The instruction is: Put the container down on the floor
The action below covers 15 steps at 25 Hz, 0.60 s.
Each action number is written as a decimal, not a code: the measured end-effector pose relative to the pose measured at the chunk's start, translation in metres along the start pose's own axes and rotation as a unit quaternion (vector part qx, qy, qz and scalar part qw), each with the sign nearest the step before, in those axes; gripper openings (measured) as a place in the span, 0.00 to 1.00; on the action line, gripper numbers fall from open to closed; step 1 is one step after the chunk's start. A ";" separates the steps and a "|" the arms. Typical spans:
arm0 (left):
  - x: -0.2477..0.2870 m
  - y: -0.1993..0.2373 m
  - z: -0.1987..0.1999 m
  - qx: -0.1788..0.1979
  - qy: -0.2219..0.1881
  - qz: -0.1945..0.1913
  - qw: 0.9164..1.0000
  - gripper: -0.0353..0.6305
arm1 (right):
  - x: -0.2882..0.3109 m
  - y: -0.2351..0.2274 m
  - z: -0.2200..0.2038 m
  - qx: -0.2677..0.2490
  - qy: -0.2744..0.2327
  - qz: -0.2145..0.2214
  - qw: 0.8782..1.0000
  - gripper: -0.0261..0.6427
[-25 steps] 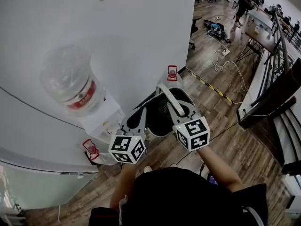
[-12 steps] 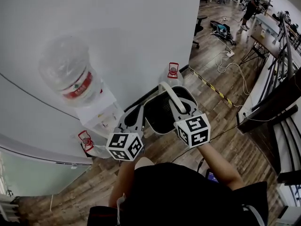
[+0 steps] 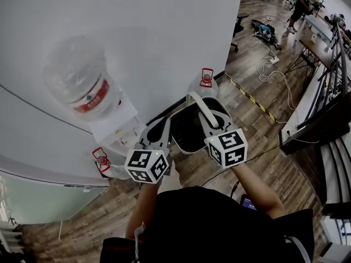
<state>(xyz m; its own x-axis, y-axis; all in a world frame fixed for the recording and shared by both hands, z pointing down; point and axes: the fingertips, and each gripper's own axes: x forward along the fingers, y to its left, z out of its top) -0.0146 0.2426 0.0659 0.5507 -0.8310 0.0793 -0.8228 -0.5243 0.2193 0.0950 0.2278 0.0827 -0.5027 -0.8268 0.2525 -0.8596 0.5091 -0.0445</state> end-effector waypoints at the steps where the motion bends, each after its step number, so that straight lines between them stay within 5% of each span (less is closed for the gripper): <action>1: 0.004 0.004 0.001 0.001 0.001 -0.001 1.000 0.08 | 0.007 -0.001 0.001 0.001 0.001 0.000 1.000 0.08; 15: 0.085 0.090 0.017 -0.008 0.025 -0.012 1.000 0.08 | 0.115 -0.025 0.018 0.021 0.020 -0.006 1.000 0.08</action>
<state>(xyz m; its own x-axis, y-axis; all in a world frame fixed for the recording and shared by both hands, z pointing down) -0.0445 0.1214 0.0757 0.5773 -0.8072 0.1229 -0.8069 -0.5410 0.2373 0.0569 0.1162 0.0955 -0.4888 -0.8219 0.2923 -0.8691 0.4880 -0.0811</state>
